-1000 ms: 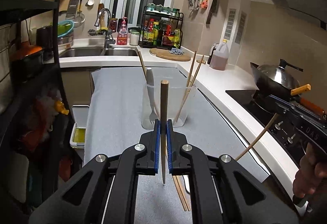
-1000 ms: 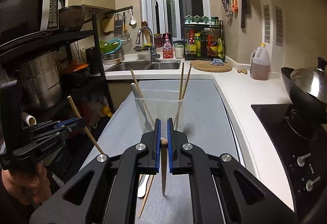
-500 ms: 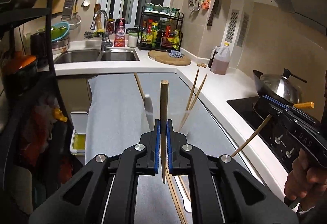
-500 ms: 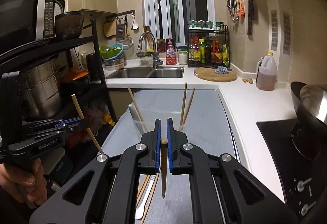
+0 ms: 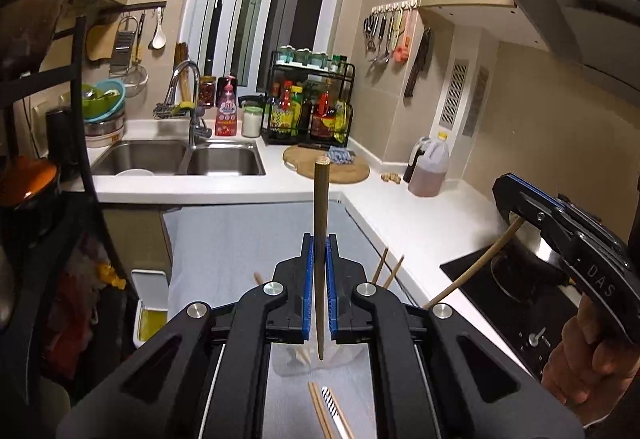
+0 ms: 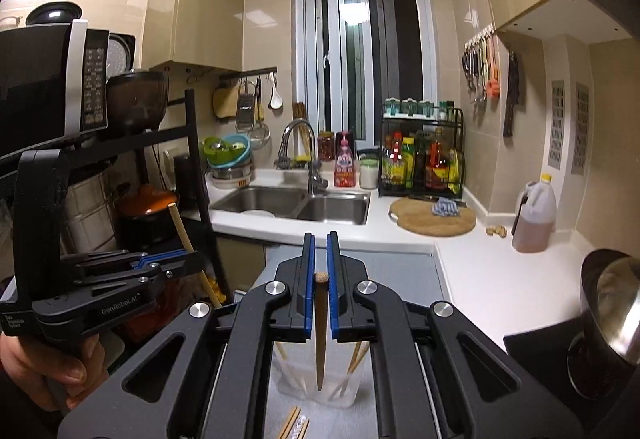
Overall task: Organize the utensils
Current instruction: 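Lift both chopsticks and carry them over the clear container with both tools, then open both tools to drop the chopsticks into the container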
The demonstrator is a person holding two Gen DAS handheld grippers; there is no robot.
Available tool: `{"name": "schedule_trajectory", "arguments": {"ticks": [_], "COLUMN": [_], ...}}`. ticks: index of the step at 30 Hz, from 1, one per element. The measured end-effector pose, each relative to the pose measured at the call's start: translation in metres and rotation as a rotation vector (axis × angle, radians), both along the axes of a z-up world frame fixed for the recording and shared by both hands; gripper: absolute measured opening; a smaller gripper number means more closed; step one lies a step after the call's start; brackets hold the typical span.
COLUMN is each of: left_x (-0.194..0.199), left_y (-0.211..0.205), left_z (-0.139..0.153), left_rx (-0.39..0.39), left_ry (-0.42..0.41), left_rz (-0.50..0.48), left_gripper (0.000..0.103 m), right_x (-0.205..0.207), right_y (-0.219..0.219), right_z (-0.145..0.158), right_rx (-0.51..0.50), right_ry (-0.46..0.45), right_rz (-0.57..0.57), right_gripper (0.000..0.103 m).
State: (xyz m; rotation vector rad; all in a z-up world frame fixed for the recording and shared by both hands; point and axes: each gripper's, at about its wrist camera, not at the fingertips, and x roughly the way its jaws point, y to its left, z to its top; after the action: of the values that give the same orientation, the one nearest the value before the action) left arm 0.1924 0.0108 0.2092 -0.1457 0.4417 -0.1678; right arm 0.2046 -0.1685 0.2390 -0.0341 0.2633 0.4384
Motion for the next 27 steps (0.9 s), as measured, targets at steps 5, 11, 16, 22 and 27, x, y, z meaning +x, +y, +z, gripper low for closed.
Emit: {"name": "schedule_trajectory", "arguments": {"ticks": [5, 11, 16, 22, 27], "left_x": [0.028, 0.062, 0.083, 0.098, 0.092], "left_y": [-0.004, -0.013, -0.018, -0.022, -0.025], "left_z": [-0.003, -0.049, -0.084, -0.103, -0.097], "left_rx": [0.005, 0.037, 0.076, 0.098, 0.123], "left_ry": [0.005, 0.092, 0.149, 0.182, 0.174], "left_rz": [0.004, -0.003, -0.012, -0.024, -0.019], "left_gripper": [0.006, 0.006, 0.006, 0.006, 0.015], "right_x": [0.028, 0.063, 0.079, 0.085, 0.081], "right_y": [0.002, 0.004, 0.005, 0.008, 0.006], "right_z": [0.001, -0.046, -0.084, -0.111, -0.117], "right_rx": [0.017, 0.021, 0.011, -0.004, -0.039], "right_ry": [-0.011, 0.072, 0.127, 0.153, 0.176], "right_rz": [-0.013, -0.022, -0.033, -0.029, -0.065], "right_gripper": [0.006, 0.006, 0.006, 0.006, 0.033]}}
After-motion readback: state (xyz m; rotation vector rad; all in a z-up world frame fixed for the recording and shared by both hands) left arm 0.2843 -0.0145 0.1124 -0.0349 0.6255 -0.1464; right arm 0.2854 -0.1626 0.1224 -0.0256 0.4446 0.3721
